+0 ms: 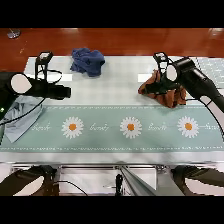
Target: Fold the shirts.
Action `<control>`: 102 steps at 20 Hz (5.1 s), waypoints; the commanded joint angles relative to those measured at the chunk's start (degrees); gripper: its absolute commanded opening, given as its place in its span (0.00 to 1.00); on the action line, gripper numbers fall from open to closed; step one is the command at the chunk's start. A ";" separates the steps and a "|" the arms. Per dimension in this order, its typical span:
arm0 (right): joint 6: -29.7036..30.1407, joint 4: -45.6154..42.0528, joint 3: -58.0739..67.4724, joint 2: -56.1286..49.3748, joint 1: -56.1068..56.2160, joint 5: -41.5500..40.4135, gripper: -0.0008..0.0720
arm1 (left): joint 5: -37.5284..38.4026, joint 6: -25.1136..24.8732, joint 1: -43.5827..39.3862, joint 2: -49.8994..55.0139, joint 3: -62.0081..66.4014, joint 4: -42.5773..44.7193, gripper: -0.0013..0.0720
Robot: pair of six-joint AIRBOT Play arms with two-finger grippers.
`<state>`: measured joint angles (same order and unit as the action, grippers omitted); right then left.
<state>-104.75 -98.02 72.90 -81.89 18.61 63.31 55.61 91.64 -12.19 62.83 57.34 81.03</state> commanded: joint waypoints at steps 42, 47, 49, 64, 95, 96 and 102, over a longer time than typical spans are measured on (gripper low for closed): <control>32.61 54.49 27.06 30.99 -17.94 1.01 0.05 | 1.55 -3.30 6.80 -30.25 -19.12 -16.09 0.97; 22.86 40.48 16.06 27.36 4.13 8.63 0.05 | -3.19 -4.04 6.91 -30.25 -18.75 -17.84 0.97; 21.57 40.44 6.32 25.57 11.04 2.86 0.05 | -4.35 -4.15 6.93 -30.23 -18.32 -16.28 0.97; 32.72 76.41 -8.48 -4.22 22.93 -19.15 0.87 | -0.42 -3.93 6.69 -29.59 -17.84 -16.02 0.98; 16.59 56.57 -54.10 29.11 3.89 -10.01 0.86 | 15.54 -28.00 8.15 17.53 -4.00 -33.24 0.05; 18.32 59.87 -54.05 26.71 5.66 -12.72 0.86 | 15.54 -27.98 8.17 17.51 -4.02 -33.27 0.05; 28.39 75.67 -50.25 14.34 12.52 -21.88 0.81 | 17.07 -28.00 8.13 16.72 -4.04 -37.79 0.05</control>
<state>-80.99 -28.93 20.53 -62.02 27.94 46.26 72.23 63.81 -4.12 79.99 53.15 45.08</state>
